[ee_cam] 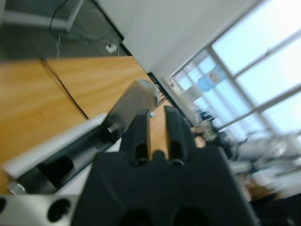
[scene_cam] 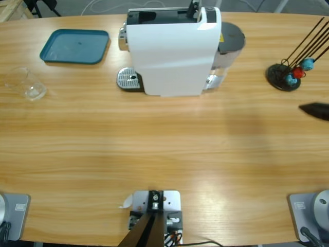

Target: Pour coffee

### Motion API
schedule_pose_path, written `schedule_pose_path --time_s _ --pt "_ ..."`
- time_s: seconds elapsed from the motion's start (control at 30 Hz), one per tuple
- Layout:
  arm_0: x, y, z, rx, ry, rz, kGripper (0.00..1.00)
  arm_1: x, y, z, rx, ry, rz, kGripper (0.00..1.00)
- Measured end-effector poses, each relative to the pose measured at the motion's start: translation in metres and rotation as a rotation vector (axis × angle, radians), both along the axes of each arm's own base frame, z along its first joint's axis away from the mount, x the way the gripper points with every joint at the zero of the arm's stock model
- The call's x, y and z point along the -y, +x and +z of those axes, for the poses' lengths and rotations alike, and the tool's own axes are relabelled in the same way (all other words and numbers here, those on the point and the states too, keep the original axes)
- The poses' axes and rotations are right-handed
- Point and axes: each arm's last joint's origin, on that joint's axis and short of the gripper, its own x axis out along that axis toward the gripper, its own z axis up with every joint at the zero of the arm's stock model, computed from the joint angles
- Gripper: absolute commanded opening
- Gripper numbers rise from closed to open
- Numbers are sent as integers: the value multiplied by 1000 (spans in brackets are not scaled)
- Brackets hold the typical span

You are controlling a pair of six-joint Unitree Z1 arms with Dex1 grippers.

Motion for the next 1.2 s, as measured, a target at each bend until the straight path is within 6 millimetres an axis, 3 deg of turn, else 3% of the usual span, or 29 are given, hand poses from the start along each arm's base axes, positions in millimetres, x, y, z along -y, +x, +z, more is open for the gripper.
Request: schedule_pose_path --time_s 0.1,0.17,0.3,0.4,0.53,0.7,0.9,1.0,1.07,1.2 --pt "-8 -15 -8 254 120 -55 965 9 9 0 21 35 -218 938" --pt "-22 -30 -26 308 257 -50 966 11 19 -5 29 65 -336 887" --pt "-55 -65 -51 377 629 -40 968 14 42 -29 35 83 -504 862" --pt "-78 -89 -67 444 790 -42 968 18 50 -51 55 110 -562 862" --pt "-103 -110 -81 478 800 -24 970 19 54 -71 70 143 -559 845" --pt "-107 -114 -93 467 765 2 968 29 72 -95 89 166 -627 844" --pt "-106 -112 -96 457 752 25 968 39 96 -114 69 178 -628 614" --pt "-105 -111 -94 458 733 37 968 43 99 -116 88 184 -634 595" --pt "-104 -111 -93 462 723 44 968 45 100 -119 96 186 -642 479" --pt "-104 -110 -93 459 716 48 968 49 101 -120 122 193 -653 476"
